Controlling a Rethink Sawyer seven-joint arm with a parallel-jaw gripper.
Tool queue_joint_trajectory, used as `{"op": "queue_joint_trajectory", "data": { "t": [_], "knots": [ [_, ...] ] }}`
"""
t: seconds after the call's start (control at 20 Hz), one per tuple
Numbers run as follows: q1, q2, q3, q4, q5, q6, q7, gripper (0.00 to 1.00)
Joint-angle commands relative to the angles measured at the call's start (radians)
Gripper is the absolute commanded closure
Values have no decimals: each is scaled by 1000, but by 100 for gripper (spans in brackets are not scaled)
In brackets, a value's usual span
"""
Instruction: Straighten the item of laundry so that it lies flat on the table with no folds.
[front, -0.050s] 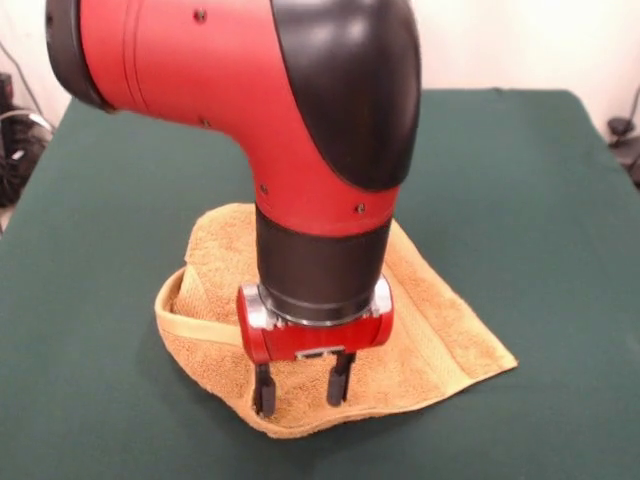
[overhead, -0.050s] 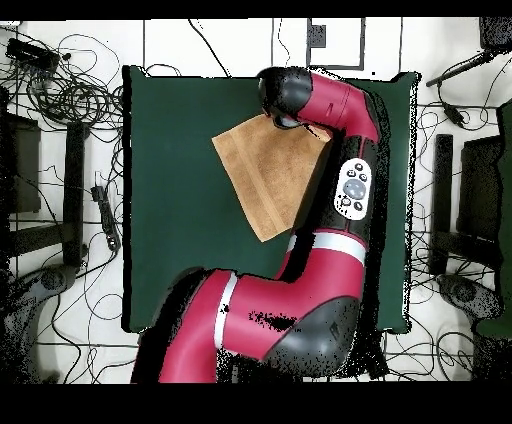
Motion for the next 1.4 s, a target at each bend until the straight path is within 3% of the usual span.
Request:
{"op": "queue_joint_trajectory", "data": {
  "t": [0.05, 0.25, 1.4],
  "knots": [
    [18, -153, 80, 188, -14, 166, 70, 0],
    [20, -188, 88, 190, -10, 203, 71, 0],
    [-13, -63, 121, 137, -73, 20, 74, 0]
  ]
}}
